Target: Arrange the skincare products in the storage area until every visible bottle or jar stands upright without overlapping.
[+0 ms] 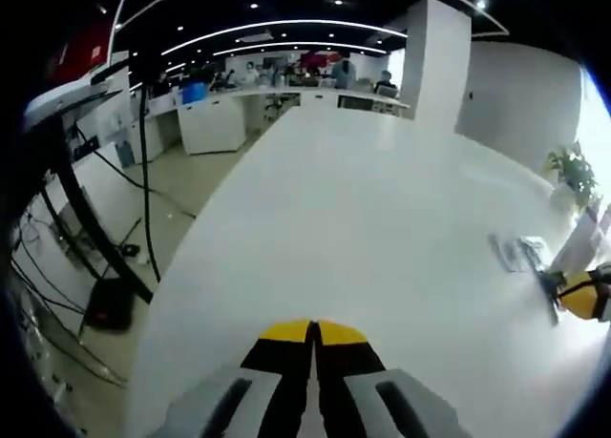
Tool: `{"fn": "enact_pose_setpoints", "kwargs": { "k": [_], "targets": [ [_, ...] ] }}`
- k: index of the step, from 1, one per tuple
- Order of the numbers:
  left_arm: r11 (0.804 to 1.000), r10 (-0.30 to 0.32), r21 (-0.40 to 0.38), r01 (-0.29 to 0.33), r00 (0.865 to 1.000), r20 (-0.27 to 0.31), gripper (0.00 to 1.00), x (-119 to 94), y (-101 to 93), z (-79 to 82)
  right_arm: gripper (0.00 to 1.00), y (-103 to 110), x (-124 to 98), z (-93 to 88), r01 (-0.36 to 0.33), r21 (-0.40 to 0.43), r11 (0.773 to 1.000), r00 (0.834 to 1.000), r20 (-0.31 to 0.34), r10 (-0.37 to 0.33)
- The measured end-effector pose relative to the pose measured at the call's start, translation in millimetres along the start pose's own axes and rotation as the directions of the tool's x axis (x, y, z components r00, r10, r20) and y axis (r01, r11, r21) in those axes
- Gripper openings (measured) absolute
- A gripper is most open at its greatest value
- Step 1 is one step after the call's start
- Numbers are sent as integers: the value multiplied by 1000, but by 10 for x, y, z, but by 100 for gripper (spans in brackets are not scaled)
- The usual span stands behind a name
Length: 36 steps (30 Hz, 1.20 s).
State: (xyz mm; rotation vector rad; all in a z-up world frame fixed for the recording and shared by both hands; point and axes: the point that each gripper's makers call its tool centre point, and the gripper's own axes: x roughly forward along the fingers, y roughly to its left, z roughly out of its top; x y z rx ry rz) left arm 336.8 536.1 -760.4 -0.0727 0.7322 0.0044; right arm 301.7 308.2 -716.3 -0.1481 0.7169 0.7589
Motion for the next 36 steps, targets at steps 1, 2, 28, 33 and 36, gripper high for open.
{"fn": "enact_pose_setpoints", "kwargs": {
  "k": [1,2,28,33,36],
  "targets": [
    [1000,4,-5,-4,1000,-9,1,0,13,0,4,28,-22,78,-18,-29,999,1000,10,18],
    [1000,12,9,-12,1000,2,1,-26,-4,-6,4,33,-62,198,-10,-38,999,998,68,13],
    [994,11,105,-21,996,87,1,-31,-10,-3,8,-234,-380,-66,-9,159,987,986,166,-18],
    [998,47,30,-50,994,100,15,-41,17,1,9,-296,-371,-114,-9,222,975,982,188,-33],
    [997,61,36,-65,995,83,18,-50,25,0,10,-269,-381,-99,-28,225,974,981,191,-16]
  ]
}}
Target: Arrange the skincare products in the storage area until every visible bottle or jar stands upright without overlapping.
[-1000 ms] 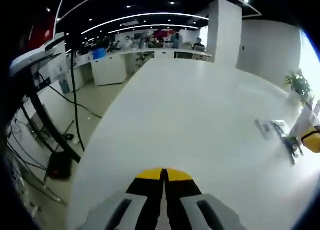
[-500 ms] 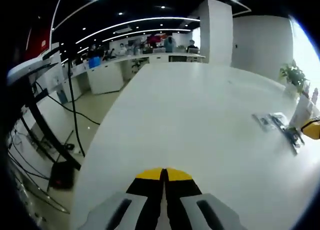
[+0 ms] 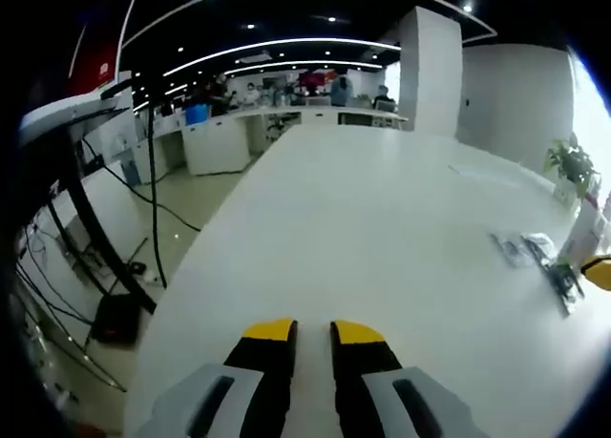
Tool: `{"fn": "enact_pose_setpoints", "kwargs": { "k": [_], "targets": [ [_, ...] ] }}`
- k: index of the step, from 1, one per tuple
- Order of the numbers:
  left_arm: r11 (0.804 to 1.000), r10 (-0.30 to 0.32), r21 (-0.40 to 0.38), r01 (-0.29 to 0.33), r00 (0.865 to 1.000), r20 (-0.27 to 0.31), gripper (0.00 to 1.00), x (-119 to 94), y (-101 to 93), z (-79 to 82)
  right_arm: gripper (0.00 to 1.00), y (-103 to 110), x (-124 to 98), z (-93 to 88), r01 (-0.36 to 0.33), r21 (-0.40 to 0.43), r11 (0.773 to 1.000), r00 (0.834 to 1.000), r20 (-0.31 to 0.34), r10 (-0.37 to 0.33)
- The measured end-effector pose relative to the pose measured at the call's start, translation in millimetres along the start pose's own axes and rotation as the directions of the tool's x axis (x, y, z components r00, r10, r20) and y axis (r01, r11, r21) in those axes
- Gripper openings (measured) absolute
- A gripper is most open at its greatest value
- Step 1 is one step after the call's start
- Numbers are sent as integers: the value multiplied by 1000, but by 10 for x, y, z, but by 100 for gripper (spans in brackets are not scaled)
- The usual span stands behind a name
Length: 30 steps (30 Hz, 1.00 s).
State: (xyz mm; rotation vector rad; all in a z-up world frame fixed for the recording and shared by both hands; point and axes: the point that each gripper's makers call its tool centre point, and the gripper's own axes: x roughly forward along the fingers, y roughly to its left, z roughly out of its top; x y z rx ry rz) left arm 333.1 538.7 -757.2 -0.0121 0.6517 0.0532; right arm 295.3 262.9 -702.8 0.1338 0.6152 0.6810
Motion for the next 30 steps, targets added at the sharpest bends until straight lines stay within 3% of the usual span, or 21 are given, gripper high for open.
{"fn": "enact_pose_setpoints", "kwargs": {
  "k": [2,4,11,14,16,26,30],
  "targets": [
    [1000,9,14,-9,1000,3,22,-36,-28,33,10,-20,-13,33,8,-38,999,1000,6,-8],
    [1000,-14,20,13,999,44,22,-72,-93,107,11,-23,-17,49,2,-18,1000,1000,13,-2],
    [996,-87,1,87,992,87,26,-244,-386,182,11,31,-36,-12,-3,6,1000,1000,13,3],
    [994,-90,62,87,995,44,26,-273,-457,90,11,17,-23,-88,16,8,1000,1000,-25,-16],
    [992,-91,90,85,993,70,26,-323,-495,122,11,31,-43,-44,17,8,1000,1000,-6,-17],
    [987,-147,72,142,986,74,29,-431,-653,106,11,43,-81,2,22,22,1000,1000,8,-22],
    [985,-166,64,162,983,75,29,-487,-712,106,11,61,-84,-37,20,10,1000,1000,-14,-20]
  ]
}}
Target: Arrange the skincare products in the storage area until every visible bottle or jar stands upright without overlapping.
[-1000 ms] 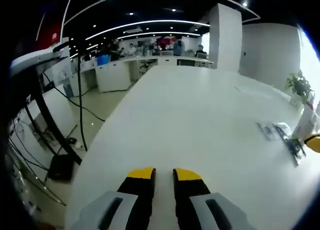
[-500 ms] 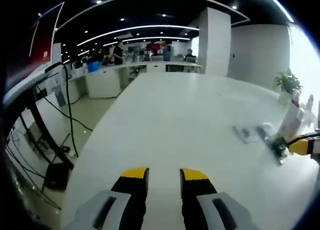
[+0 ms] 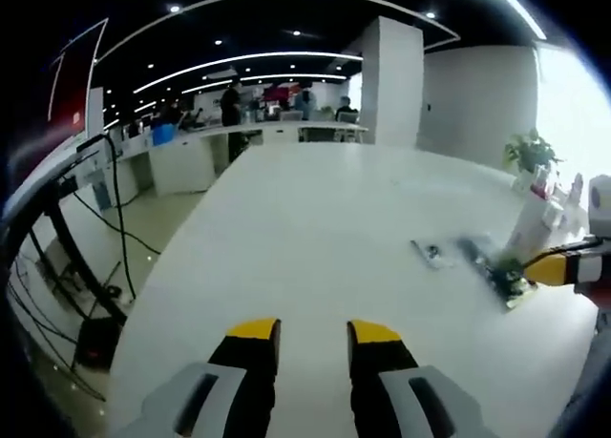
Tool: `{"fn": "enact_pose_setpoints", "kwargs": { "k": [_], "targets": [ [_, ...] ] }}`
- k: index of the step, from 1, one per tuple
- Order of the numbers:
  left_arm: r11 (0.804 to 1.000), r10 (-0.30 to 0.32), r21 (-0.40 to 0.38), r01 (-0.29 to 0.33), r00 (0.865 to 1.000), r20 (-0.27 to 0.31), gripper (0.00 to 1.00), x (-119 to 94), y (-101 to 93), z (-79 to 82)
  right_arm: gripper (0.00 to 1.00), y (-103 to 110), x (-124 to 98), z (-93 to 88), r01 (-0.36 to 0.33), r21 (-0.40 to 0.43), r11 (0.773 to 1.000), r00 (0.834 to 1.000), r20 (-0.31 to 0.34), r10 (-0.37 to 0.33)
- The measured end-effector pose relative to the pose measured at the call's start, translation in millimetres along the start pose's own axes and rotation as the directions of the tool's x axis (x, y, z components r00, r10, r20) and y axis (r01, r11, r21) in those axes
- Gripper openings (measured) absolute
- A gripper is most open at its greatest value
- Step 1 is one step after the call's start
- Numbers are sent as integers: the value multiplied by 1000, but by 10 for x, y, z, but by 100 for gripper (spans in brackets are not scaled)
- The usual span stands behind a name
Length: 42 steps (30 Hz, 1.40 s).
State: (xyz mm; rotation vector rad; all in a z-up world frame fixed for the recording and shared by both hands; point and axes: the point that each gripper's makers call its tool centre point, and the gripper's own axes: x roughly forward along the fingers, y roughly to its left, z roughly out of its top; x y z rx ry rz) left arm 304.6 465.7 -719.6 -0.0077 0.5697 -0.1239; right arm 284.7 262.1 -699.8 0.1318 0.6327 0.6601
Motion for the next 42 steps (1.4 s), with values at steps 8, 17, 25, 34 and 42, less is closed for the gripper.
{"fn": "enact_pose_setpoints", "kwargs": {
  "k": [8,17,25,34,42],
  "targets": [
    [1000,-17,-12,17,1000,18,29,-162,-103,99,11,47,-114,161,-4,-4,1000,1000,27,4],
    [999,-31,25,31,999,6,30,-394,-257,157,11,92,-341,102,-29,16,999,999,16,29],
    [984,-141,114,139,990,6,31,-507,-681,276,11,12,-443,120,-15,5,1000,1000,20,15],
    [999,-29,-32,30,999,12,29,-715,-79,-48,12,142,-241,-115,-81,-44,996,996,-36,79],
    [998,-40,-53,37,997,-69,23,-550,99,-325,16,473,180,-216,-182,-97,978,979,-111,171]
  ]
}}
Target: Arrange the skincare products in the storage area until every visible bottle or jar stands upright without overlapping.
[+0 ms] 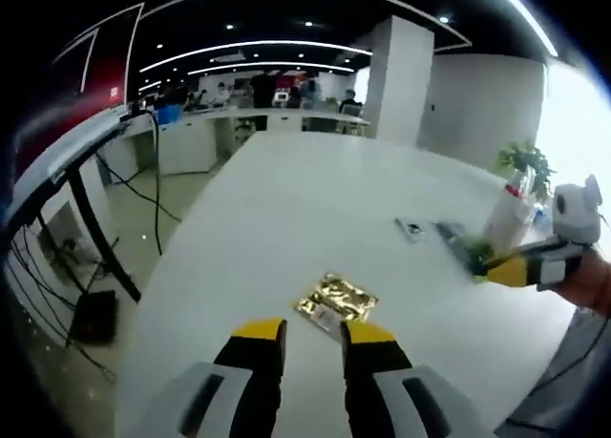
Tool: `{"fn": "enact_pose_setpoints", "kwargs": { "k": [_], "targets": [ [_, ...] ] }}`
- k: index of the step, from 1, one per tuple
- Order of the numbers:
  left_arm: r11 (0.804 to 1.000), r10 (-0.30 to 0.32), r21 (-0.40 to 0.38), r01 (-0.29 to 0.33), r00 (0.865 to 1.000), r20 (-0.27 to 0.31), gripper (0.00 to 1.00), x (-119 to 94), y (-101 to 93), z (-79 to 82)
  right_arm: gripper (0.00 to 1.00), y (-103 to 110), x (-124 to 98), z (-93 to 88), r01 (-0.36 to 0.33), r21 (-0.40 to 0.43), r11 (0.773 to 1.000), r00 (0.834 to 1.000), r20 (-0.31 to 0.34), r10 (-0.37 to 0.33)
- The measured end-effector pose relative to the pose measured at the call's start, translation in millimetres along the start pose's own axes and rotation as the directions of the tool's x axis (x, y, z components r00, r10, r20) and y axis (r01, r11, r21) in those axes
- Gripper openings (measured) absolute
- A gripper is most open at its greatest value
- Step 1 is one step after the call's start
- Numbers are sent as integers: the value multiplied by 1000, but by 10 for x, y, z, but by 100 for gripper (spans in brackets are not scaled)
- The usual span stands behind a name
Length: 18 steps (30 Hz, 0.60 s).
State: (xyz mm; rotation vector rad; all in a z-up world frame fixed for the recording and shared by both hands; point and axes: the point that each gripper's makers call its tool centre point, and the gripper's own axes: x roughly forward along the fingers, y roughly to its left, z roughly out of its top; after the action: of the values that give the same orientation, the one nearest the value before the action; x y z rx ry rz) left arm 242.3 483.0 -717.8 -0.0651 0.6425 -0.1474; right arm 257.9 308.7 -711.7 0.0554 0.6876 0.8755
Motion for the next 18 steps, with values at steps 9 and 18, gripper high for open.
{"fn": "enact_pose_setpoints", "kwargs": {
  "k": [9,18],
  "targets": [
    [988,-117,90,125,989,-91,5,337,-246,-58,19,237,478,93,-76,-72,995,995,-67,71],
    [983,-131,107,149,978,-161,1,428,-206,-291,20,347,787,53,-108,-107,988,987,-131,93]
  ]
}}
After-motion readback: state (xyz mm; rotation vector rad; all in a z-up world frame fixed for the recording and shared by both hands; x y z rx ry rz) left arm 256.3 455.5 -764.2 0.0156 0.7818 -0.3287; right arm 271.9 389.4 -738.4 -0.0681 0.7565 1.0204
